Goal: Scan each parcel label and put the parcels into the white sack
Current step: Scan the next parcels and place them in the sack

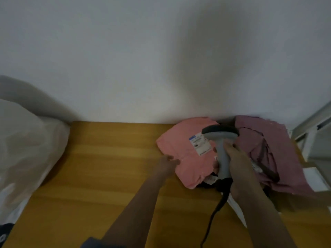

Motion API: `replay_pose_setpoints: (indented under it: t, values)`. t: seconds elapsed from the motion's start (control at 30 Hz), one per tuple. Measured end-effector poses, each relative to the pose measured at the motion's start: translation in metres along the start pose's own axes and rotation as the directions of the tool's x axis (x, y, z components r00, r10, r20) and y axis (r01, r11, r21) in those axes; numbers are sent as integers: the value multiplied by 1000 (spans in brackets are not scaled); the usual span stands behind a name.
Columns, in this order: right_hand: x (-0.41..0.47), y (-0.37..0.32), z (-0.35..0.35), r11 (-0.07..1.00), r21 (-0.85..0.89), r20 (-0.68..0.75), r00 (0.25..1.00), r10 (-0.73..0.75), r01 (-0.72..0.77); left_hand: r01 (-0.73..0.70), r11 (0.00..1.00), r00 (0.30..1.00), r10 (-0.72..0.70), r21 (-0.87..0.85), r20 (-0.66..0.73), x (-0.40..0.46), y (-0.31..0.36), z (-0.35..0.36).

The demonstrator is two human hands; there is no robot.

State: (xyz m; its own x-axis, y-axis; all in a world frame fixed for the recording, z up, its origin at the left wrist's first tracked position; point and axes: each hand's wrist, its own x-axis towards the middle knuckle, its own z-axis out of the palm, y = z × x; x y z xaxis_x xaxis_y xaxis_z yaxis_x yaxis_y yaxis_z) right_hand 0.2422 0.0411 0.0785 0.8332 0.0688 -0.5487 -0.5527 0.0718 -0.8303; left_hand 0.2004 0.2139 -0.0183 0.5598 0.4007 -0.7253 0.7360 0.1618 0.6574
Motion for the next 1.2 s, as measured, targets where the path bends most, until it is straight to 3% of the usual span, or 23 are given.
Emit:
replay_pose_setpoints:
  t: [0.13, 0.27, 0.33, 0.43, 0.6, 0.73, 0.83, 1.0, 1.2]
  values:
    - [18, 2, -39, 999, -38, -26, 999, 23, -24, 243, 897, 970, -218, -368, 110, 23, -25, 50]
    - [37, 8, -60, 995, -61, -43, 996, 78, -81, 277, 758, 960, -246, -591, 135, 37, -38, 62]
    - [46, 9, -64, 990, -55, -21, 991, 131, -132, 269, 749, 961, -251, -605, 116, 34, -37, 59]
    - [49, 12, -55, 987, -37, -1, 988, 154, -154, 203, 813, 978, -200, -546, 66, 26, -34, 44]
    - [35, 15, -23, 993, -64, 94, 990, 104, -98, 16, 770, 975, -154, -637, -162, 19, -46, -21]
    - [15, 22, 15, 990, -46, 163, 977, 138, -133, -103, 767, 930, -150, -633, -334, 10, -80, -81]
    - [0, 29, 41, 988, -109, 235, 962, 136, -113, -29, 828, 901, -220, -560, -373, 5, -123, -117]
    - [-23, 46, 73, 956, -282, 343, 922, 178, -79, 219, 844, 874, -393, -490, -286, -8, -185, -149]
    - [-46, 65, 99, 901, -427, 353, 904, 240, -72, 235, 819, 890, -398, -524, -222, -20, -200, -165]
